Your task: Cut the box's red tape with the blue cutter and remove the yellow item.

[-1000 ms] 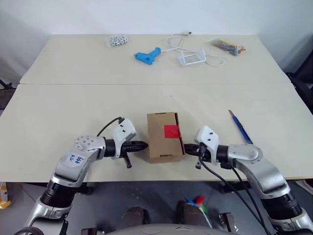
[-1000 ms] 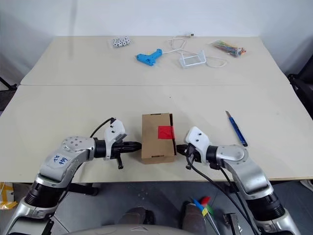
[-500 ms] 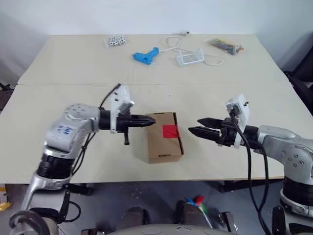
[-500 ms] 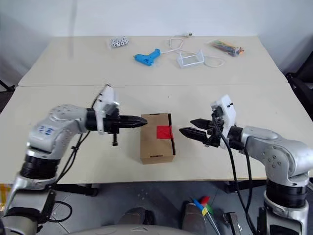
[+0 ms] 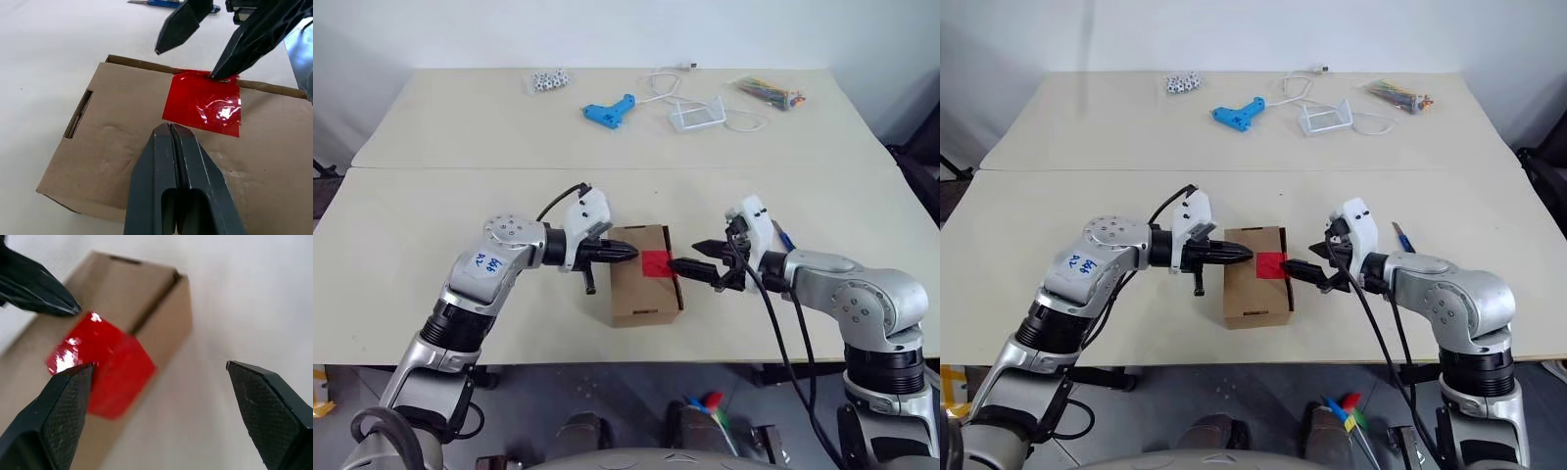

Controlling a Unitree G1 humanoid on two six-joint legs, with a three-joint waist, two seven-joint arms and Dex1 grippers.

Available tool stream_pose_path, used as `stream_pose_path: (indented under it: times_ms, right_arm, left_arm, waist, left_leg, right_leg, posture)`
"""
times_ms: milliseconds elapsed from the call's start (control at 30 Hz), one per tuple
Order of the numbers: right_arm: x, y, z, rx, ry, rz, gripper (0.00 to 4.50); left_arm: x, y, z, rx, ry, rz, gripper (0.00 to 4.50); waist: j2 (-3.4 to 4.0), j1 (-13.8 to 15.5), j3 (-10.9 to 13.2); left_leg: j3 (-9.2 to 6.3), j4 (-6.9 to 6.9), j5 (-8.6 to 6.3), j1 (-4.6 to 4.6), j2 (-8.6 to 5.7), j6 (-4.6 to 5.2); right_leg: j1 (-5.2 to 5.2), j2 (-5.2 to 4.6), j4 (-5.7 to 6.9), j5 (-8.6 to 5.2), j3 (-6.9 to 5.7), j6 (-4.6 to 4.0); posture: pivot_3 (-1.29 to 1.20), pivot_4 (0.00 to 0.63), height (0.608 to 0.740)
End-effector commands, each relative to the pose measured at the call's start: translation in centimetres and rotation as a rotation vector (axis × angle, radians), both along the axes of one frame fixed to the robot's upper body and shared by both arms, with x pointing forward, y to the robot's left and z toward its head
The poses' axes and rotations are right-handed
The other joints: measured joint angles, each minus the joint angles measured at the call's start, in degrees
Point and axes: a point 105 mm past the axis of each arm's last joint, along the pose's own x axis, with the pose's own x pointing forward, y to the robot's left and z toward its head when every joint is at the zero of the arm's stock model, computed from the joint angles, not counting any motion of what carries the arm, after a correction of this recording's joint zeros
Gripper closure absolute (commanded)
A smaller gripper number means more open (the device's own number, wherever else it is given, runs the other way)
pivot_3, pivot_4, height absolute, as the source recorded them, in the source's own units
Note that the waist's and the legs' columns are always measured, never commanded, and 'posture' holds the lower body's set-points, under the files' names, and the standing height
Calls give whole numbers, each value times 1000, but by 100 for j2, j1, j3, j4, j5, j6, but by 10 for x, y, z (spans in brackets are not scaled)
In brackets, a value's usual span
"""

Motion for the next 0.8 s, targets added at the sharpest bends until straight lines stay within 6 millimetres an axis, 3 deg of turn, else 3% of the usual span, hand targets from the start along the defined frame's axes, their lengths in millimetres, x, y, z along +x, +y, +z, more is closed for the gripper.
stream_pose_path:
  times_ms: [33, 300, 567, 700, 800]
  right_arm:
    - [-3, -3, -3, -56, -18, 9, 16]
    - [0, -12, -9, -182, -6, -31, 16]
    - [0, 5, -7, -280, 7, -32, 16]
    - [1, -4, -18, -397, 1, -54, 16]
    - [5, -23, -27, -538, -32, -80, 16]
  left_arm:
    - [-2, 3, -14, 42, 37, 14, 4500]
    - [-2, 4, -18, 54, 44, 14, 4500]
    - [-3, 3, -22, 65, 46, 8, 4500]
    - [-5, 3, -26, 78, 49, 1, 4500]
    - [-7, 4, -27, 79, 54, 1, 4500]
  waist:
    - [0, -2, 0]
    - [-2, 0, -3]
    - [-2, -6, -6]
    - [-6, -5, -25]
    - [-22, 1, -50]
  left_leg:
    - [1, 0, 0, 1, 0, 0]
    - [0, 2, 0, 6, 2, -1]
    - [1, 7, 2, 10, 20, -3]
    - [-1, 4, 2, 10, 19, -3]
    - [-2, 3, 2, 12, 15, -4]
  right_leg:
    - [0, 0, 0, 0, 1, 0]
    - [7, 0, -1, 0, 1, 0]
    - [10, -2, 1, 0, 4, -1]
    - [10, -2, 1, 0, 2, -1]
    - [11, -2, -1, 0, 2, -1]
  posture:
    - [0, 150, 740]
    - [0, 150, 740]
    - [0, 150, 740]
    - [0, 150, 740]
    - [0, 150, 740]
